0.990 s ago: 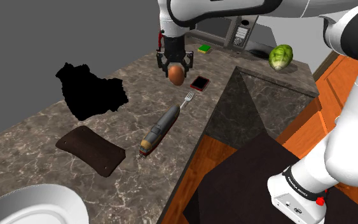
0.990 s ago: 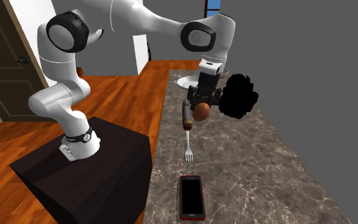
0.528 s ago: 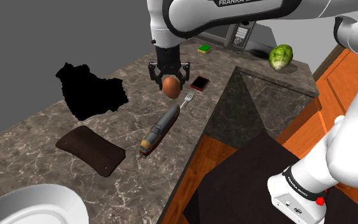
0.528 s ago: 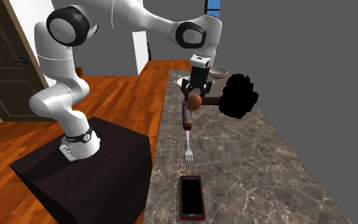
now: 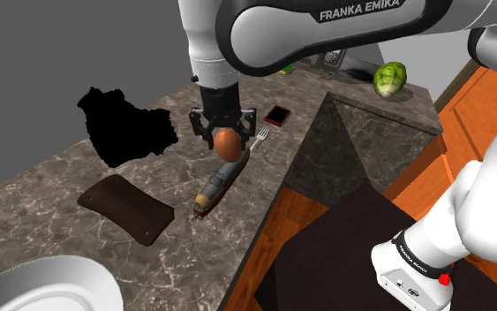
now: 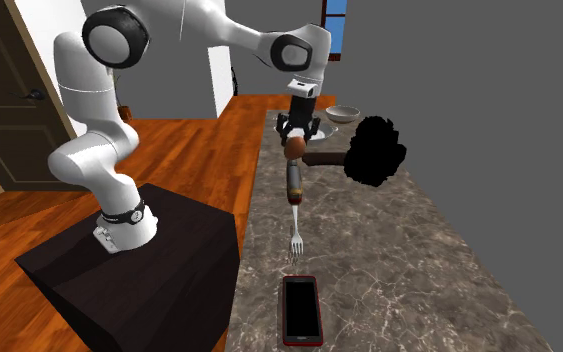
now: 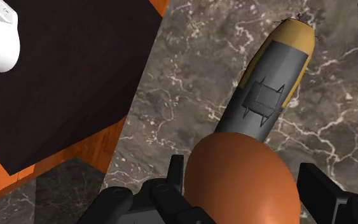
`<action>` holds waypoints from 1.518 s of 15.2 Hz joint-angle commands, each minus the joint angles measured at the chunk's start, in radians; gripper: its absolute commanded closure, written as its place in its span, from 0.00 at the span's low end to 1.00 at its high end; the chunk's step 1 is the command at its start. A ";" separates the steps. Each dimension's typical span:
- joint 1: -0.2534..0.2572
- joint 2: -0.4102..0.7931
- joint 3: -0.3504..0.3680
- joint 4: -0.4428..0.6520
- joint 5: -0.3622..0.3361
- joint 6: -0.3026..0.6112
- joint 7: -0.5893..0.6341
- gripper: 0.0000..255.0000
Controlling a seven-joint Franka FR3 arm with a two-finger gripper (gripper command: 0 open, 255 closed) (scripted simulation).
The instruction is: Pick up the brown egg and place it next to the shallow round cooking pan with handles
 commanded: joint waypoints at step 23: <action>0.447 0.281 0.141 0.321 -0.078 -0.083 0.548 1.00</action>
